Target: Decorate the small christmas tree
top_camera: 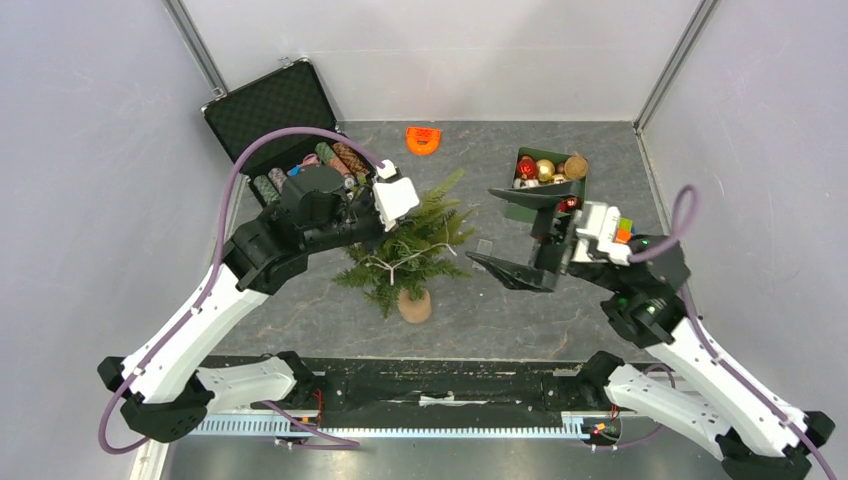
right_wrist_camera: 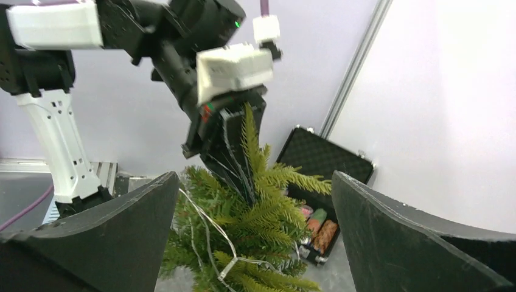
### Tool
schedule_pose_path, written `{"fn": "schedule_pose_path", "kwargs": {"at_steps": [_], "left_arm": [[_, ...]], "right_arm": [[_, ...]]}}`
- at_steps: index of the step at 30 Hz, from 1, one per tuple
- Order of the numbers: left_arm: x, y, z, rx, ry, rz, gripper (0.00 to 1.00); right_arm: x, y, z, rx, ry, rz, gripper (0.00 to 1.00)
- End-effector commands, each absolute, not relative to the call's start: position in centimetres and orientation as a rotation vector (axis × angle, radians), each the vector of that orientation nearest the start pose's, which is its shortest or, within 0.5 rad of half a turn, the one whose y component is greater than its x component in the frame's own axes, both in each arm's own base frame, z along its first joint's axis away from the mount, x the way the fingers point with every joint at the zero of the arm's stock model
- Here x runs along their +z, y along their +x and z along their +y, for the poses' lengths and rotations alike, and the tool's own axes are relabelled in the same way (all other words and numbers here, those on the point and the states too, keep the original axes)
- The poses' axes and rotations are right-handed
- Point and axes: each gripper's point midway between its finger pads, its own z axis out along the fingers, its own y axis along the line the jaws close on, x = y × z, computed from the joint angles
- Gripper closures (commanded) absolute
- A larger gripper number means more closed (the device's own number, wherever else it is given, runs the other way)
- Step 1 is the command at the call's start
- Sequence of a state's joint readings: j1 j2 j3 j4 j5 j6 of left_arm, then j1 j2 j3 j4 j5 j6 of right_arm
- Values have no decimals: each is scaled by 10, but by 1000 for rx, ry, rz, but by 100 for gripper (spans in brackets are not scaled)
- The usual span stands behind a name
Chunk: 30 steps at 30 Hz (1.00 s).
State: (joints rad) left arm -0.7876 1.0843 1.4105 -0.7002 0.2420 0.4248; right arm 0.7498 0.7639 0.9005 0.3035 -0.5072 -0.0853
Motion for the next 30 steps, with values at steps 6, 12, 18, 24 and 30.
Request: {"fn": "schedule_pose_path", "kwargs": {"at_steps": [6, 12, 18, 24, 30], "left_arm": [[402, 200, -238, -485, 1213, 1369, 98], [387, 166, -232, -561, 1378, 1307, 98], [367, 148, -244, -671, 1509, 1248, 98], [352, 151, -256, -656, 1592, 1151, 98], [382, 168, -269, -560, 1586, 1115, 98]], "right_arm": [[377, 196, 214, 623, -708, 1135, 2], [261, 264, 149, 418, -123, 1624, 3], [178, 300, 130, 290, 65, 1900, 6], [134, 338, 166, 251, 57, 2082, 13], [94, 355, 198, 189, 17, 2195, 14]]}}
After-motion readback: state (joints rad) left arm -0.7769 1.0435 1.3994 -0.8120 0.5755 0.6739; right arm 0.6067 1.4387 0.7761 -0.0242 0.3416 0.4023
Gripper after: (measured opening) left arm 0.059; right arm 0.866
